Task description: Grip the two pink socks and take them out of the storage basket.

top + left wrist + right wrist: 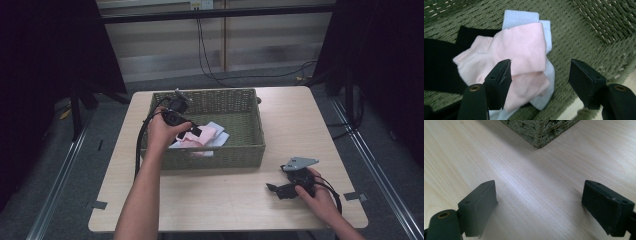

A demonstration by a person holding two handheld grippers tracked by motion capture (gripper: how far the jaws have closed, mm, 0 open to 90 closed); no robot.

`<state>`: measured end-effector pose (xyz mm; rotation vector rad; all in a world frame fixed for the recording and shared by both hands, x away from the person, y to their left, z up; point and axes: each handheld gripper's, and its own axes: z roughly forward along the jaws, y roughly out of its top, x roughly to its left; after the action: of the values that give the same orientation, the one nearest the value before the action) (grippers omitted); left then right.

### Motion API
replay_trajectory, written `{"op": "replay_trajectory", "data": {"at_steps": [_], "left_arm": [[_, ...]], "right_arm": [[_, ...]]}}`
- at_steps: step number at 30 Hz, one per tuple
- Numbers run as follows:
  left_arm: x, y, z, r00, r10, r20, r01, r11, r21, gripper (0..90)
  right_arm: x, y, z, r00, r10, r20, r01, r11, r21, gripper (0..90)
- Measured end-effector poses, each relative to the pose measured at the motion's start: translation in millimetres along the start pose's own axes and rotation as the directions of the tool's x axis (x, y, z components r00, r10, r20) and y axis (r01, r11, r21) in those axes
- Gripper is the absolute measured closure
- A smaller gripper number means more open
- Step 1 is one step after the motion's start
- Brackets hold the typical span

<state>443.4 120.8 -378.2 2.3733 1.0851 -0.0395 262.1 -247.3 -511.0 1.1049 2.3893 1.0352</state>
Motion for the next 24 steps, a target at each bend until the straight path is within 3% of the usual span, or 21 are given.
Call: {"op": "replay_trajectory", "data": {"at_steps": [10,18,22,24], "left_arm": [[1.2,9.1,21.6,0.9999,0.001,0.017,-0.001,0.9998,0.021,36.9],[3.9,13.7,41.9,0.9995,0.03,-0.011,-0.029,0.9977,0.061,36.6],[5.3,14.6,47.9,0.999,0.04,-0.02,-0.039,0.9979,0.052,35.5],[6.5,16.2,51.1,0.9992,0.031,-0.027,-0.029,0.9963,0.081,35.5]], "right_arm": [[0.0,0.0,0.0,1.0,-0.001,0.0,0.001,1.0,0.0,12.3],[0.0,0.0,0.0,1.0,0.0,0.0,0.0,1.0,0.0,12.3],[0.0,0.0,0.0,1.0,-0.001,0.0,0.001,1.0,0.0,12.3],[0.0,0.0,0.0,1.0,0.0,0.0,0.0,1.0,0.0,12.3]]}}
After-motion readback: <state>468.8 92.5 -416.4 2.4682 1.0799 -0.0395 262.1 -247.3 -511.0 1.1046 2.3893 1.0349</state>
